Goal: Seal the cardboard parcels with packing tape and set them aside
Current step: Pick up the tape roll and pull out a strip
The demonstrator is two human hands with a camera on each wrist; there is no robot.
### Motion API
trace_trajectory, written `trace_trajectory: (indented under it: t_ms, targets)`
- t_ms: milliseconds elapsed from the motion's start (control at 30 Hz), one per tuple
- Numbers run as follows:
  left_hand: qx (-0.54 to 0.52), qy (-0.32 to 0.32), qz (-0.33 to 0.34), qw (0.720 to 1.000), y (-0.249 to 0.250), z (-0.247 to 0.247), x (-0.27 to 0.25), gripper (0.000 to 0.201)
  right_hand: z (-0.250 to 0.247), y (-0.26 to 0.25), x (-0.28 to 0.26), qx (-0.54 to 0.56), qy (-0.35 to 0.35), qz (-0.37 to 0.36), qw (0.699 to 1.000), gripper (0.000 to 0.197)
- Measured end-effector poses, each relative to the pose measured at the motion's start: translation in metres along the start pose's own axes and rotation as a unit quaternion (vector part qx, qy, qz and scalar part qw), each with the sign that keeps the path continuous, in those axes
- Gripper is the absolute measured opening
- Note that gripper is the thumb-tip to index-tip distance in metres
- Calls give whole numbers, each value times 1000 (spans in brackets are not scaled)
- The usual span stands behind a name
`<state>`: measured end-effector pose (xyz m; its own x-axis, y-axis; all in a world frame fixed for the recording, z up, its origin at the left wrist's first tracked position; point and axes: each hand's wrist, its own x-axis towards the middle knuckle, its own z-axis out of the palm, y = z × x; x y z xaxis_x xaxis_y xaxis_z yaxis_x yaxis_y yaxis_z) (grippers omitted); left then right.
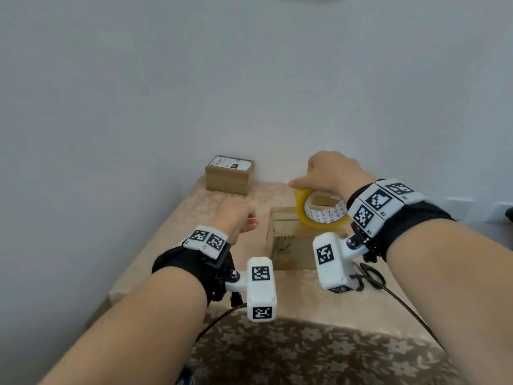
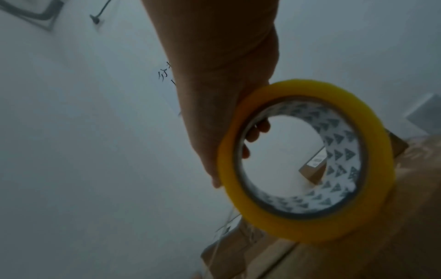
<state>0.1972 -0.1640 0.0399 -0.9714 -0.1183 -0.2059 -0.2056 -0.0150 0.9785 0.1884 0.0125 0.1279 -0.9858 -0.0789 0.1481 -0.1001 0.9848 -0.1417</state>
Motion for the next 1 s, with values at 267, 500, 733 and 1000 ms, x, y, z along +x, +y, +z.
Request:
trace_trajectory:
  t_ms: [267,500,733,1000]
  targets:
    - [-45,-20,-52,997,-26,13,-2,20,22,2,1,111,90,4,990,38]
    - [-12,-14,-48,999,-41,28,3,22,27,5,-6,118,107,2,987,34]
    - [192,-17,-104,976,-54,29,6,25,30,6,-4,115,113,-12,987,36]
    - [89,-108,0,990,-28,39,1,92,32,10,-4,125,120,-19,985,38]
